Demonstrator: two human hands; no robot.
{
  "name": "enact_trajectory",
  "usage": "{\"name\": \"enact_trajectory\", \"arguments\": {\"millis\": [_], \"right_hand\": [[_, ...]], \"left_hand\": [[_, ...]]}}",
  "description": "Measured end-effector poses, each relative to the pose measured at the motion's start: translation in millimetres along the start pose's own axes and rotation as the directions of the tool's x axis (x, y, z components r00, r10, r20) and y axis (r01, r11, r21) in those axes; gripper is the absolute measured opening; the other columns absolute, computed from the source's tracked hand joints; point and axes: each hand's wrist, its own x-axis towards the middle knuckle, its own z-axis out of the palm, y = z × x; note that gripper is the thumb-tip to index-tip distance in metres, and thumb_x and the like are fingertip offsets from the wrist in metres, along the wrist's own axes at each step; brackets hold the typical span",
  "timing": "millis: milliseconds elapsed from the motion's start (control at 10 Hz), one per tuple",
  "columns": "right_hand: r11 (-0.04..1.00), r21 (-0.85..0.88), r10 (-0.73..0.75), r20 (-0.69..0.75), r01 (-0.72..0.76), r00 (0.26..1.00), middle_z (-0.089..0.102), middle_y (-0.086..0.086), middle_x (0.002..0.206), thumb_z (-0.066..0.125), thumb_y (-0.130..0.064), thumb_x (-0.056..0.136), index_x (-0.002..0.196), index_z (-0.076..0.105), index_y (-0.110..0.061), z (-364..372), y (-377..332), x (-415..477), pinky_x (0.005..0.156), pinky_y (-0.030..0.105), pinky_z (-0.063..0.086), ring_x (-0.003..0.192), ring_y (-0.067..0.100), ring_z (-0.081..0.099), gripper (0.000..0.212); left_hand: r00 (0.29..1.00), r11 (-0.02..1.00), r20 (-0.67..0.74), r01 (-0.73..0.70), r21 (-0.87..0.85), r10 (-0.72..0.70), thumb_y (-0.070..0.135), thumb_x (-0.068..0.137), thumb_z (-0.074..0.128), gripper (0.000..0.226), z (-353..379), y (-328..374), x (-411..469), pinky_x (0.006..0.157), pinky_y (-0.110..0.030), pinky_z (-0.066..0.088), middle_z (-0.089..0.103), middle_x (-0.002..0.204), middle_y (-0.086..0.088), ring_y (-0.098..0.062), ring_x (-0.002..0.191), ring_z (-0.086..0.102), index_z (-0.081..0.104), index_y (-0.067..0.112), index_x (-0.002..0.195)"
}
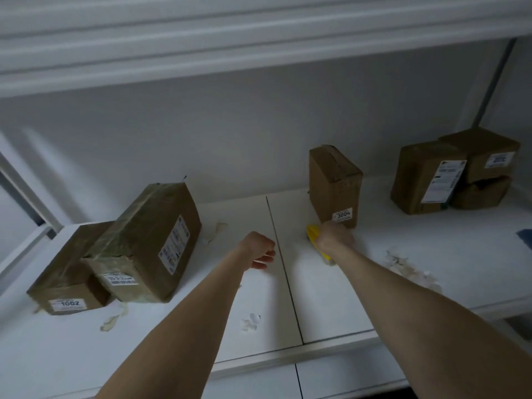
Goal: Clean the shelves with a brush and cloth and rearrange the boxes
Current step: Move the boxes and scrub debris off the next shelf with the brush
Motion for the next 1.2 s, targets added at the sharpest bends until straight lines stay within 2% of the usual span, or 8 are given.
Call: {"name": "enact_trajectory", "arguments": {"millis": [400, 500, 600, 700, 800, 900, 1000, 1200], "right_hand": [[0.955, 0.038, -0.293, 0.271, 0.294, 0.917, 0.067, 0.016, 0.109, 0.053, -0.037, 0.09, 0.096, 0.064, -0.005, 57.3, -94.7, -13.1, 0.067, 0.026, 0.048, 0.095, 0.03, 0.066, 0.034], [0.944, 0.101, -0.33, 0.28, 0.314, 0.901, 0.066, 0.017, 0.114, 0.056, -0.026, 0.089, 0.115, 0.065, -0.003, 57.5, -107.9, -4.5, 0.08, 0.031, 0.05, 0.103, 0.03, 0.064, 0.036], [0.917, 0.253, -0.37, 0.25, 0.309, 0.895, 0.066, 0.016, 0.097, 0.05, -0.018, 0.09, 0.11, 0.066, -0.002, 56.8, -116.4, 5.2, 0.067, 0.031, 0.049, 0.082, 0.027, 0.064, 0.03], [0.917, 0.235, -0.363, 0.148, 0.324, 0.92, 0.064, 0.02, 0.115, 0.044, -0.038, 0.098, 0.115, 0.064, -0.003, 61.7, -120.6, 17.2, 0.08, 0.031, 0.049, 0.102, 0.032, 0.063, 0.044], [0.919, 0.222, -0.351, 0.08, 0.327, 0.933, 0.06, 0.02, 0.124, 0.037, -0.047, 0.1, 0.121, 0.061, -0.003, 72.1, -128.5, 27.4, 0.091, 0.035, 0.046, 0.114, 0.034, 0.057, 0.054], [0.923, 0.221, -0.335, 0.063, 0.314, 0.94, 0.057, 0.022, 0.129, 0.033, -0.044, 0.102, 0.125, 0.057, 0.0, 84.0, -142.5, 36.6, 0.095, 0.036, 0.043, 0.12, 0.035, 0.054, 0.055], [0.923, 0.217, -0.339, 0.074, 0.316, 0.938, 0.055, 0.02, 0.131, 0.034, -0.042, 0.102, 0.128, 0.055, -0.002, 95.1, -160.4, 44.4, 0.096, 0.037, 0.043, 0.122, 0.033, 0.053, 0.052], [0.885, 0.082, -0.465, 0.167, 0.458, 0.869, 0.06, 0.012, 0.126, 0.049, -0.044, 0.095, 0.128, 0.057, -0.013, 118.3, -187.6, 37.7, 0.093, 0.036, 0.047, 0.114, 0.03, 0.058, 0.047]], "left_hand": [[0.969, 0.987, -0.201, 0.124, -0.104, -0.143, 0.011, 0.097, 0.042, 0.016, -51.6, -38.5, 0.5, 0.064, -0.027, 0.05, 0.06, 0.08, -0.007, -0.016, 0.067, 0.057, 0.055, 0.005, 0.09], [0.967, 0.985, -0.217, 0.11, -0.13, -0.137, 0.012, 0.098, 0.041, 0.02, -58.8, -38.0, 0.7, 0.064, -0.028, 0.05, 0.06, 0.082, -0.006, -0.018, 0.073, 0.058, 0.054, 0.008, 0.085], [0.965, 0.985, -0.225, 0.102, -0.139, -0.132, 0.01, 0.099, 0.038, 0.022, -70.3, -38.6, 4.3, 0.064, -0.026, 0.049, 0.06, 0.084, -0.003, -0.016, 0.074, 0.057, 0.056, 0.01, 0.087], [0.957, 0.988, -0.282, 0.021, -0.151, -0.063, 0.008, 0.098, 0.042, 0.03, -83.9, -41.1, 17.1, 0.062, -0.023, 0.05, 0.06, 0.123, -0.011, -0.022, 0.099, 0.06, 0.054, 0.002, 0.124], [0.929, 0.997, -0.367, 0.071, 0.044, -0.05, 0.018, 0.1, 0.042, 0.038, -89.3, -53.7, 32.8, 0.085, -0.027, 0.051, 0.051, 0.136, -0.009, -0.024, 0.123, 0.052, 0.048, 0.004, 0.134], [0.932, 0.979, -0.362, 0.077, 0.188, -0.004, 0.014, 0.099, 0.041, 0.035, -94.8, -60.3, 44.4, 0.092, -0.029, 0.046, 0.05, 0.136, -0.012, -0.027, 0.125, 0.05, 0.05, 0.004, 0.132], [0.889, 0.992, -0.456, -0.094, -0.081, 0.047, 0.002, 0.095, 0.043, 0.038, -103.9, -72.0, 56.4, 0.097, -0.035, 0.047, 0.05, 0.136, -0.02, -0.034, 0.124, 0.05, 0.049, 0.001, 0.132], [0.9, 0.993, -0.43, -0.021, 0.117, 0.07, 0.01, 0.096, 0.043, 0.033, -110.5, -84.1, 63.6, 0.098, -0.039, 0.048, 0.053, 0.132, -0.014, -0.033, 0.118, 0.054, 0.054, 0.009, 0.127]]}}
